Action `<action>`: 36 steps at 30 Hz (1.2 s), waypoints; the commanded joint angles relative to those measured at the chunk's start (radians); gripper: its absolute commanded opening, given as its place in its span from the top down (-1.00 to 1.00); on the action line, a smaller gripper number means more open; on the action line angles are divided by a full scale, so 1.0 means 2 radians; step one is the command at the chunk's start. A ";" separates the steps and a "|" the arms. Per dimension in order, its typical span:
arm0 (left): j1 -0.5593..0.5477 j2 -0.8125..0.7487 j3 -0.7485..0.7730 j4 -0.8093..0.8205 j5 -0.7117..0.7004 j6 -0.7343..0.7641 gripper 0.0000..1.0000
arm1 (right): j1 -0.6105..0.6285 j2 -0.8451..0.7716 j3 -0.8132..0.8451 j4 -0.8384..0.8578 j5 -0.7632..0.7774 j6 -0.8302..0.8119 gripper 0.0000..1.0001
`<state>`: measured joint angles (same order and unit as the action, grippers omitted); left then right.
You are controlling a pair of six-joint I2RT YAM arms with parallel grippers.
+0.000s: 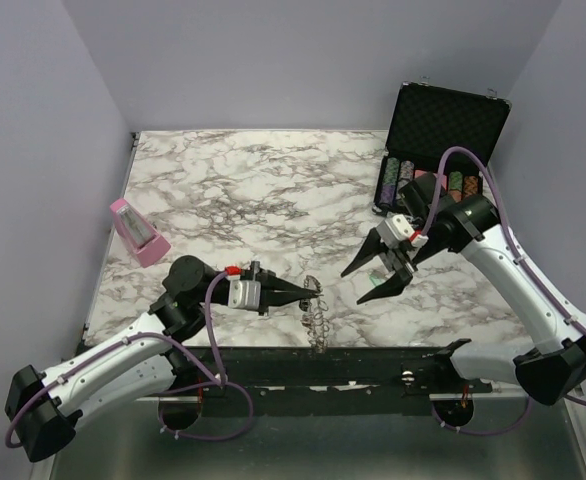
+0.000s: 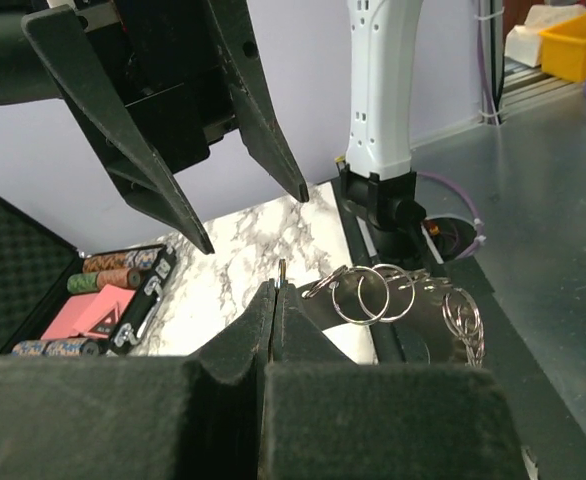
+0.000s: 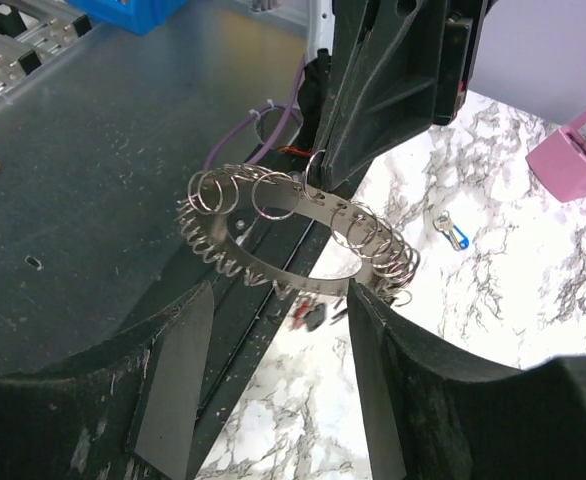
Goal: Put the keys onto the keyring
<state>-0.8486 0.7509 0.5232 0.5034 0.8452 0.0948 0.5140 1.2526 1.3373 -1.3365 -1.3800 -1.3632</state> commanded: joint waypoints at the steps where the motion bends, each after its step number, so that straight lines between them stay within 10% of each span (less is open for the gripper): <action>1: -0.006 0.005 -0.005 0.075 0.008 -0.040 1.00 | 0.001 -0.012 -0.007 -0.041 -0.029 -0.009 -0.30; 22: -0.051 0.098 -0.024 0.195 -0.176 -0.166 1.00 | -0.001 0.013 -0.003 0.151 0.040 0.258 0.22; 36: -0.064 0.108 -0.029 0.211 -0.206 -0.179 1.00 | 0.000 0.016 -0.006 0.158 0.033 0.264 0.39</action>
<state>-0.9623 0.9676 0.4740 0.8482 0.4881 -0.2516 0.5140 1.2865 1.3273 -1.0443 -1.3205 -0.8597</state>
